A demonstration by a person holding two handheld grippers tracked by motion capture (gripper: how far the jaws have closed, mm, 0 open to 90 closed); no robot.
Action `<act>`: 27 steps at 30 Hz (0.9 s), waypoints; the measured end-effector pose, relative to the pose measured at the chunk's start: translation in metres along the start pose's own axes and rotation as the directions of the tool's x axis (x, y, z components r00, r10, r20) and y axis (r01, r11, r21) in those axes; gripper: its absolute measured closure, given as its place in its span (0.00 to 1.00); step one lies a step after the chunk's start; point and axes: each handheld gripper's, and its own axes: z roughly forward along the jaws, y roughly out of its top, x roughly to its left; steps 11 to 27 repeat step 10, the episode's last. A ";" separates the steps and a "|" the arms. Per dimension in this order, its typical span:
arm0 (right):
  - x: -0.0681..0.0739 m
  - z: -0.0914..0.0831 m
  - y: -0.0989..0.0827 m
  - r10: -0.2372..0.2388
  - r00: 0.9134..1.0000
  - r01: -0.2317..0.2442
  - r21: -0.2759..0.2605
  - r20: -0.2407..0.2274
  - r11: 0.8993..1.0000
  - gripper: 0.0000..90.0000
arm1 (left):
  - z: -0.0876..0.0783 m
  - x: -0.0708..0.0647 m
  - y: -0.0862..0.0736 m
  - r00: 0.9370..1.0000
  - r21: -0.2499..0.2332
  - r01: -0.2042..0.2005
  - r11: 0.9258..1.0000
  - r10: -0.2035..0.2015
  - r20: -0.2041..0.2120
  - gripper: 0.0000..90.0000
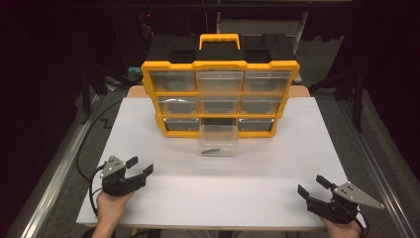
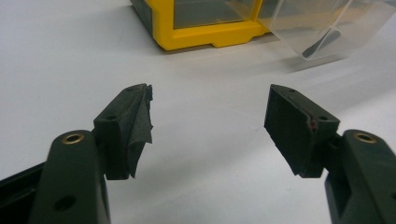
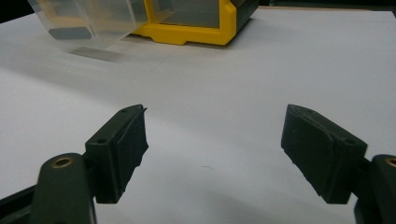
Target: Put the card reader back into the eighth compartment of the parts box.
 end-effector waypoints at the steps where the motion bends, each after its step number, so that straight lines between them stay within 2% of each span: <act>1: 0.000 0.000 0.000 0.001 1.000 -0.001 0.000 0.000 1.000 0.25 | -0.001 0.001 -0.001 1.000 -0.002 0.006 1.000 -0.006 -0.001 0.36; 6: 0.000 0.000 0.000 0.003 1.000 -0.003 0.003 0.002 1.000 0.25 | -0.003 0.003 -0.006 0.999 -0.017 0.037 0.999 -0.037 0.008 0.36; 27: 0.000 0.000 0.000 0.004 1.000 -0.004 0.003 0.005 1.000 0.25 | -0.004 0.004 -0.007 0.999 -0.021 0.041 0.999 -0.041 0.007 0.36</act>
